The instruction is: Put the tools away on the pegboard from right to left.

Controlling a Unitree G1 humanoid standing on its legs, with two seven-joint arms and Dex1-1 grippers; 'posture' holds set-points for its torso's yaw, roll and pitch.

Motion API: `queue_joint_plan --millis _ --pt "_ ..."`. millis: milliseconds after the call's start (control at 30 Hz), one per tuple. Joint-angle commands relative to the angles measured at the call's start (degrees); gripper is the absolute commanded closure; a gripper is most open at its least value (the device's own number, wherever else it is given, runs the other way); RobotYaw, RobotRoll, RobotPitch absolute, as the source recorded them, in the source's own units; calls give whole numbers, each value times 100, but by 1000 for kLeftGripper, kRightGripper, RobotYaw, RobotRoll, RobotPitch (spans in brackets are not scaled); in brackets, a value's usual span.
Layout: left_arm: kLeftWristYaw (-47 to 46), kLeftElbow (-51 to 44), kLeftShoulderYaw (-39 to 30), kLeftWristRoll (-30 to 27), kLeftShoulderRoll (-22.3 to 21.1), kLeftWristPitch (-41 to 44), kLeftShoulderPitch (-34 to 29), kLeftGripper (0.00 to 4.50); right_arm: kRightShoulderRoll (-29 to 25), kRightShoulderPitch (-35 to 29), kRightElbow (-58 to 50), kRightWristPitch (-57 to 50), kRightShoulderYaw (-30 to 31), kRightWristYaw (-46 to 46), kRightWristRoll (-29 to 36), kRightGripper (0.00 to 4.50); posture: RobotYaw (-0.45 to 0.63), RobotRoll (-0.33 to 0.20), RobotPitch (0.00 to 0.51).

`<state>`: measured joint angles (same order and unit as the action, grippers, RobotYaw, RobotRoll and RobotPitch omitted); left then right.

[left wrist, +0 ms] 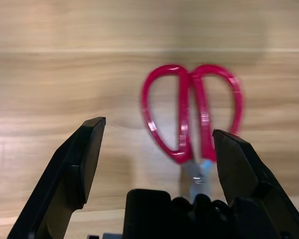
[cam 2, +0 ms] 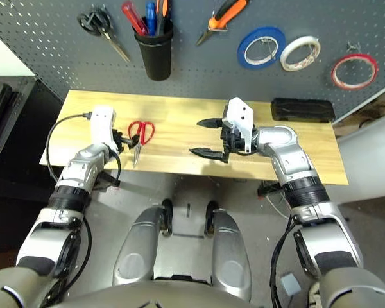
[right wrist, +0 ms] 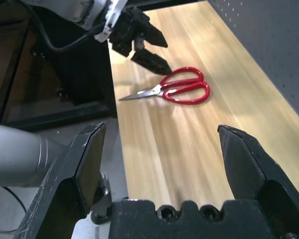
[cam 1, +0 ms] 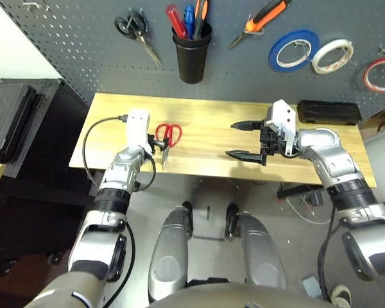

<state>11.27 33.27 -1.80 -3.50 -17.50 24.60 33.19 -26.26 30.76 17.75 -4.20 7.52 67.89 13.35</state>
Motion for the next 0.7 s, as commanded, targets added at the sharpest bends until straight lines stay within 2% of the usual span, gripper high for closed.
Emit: queue_joint_plan --millis 33,467,700 --pt "-165 474 -182 9 29 -109 -14 9 -97 -193 -213 -111 18 49 51 0 9 0 375" --pt "-493 1259 -583 -119 283 -417 376 9 -370 -465 -803 -557 -50 38 247 0 -14 0 397" --pt "-638 1338 -845 -178 221 -529 503 9 -453 -510 -925 -706 -52 5 312 0 -12 0 403"
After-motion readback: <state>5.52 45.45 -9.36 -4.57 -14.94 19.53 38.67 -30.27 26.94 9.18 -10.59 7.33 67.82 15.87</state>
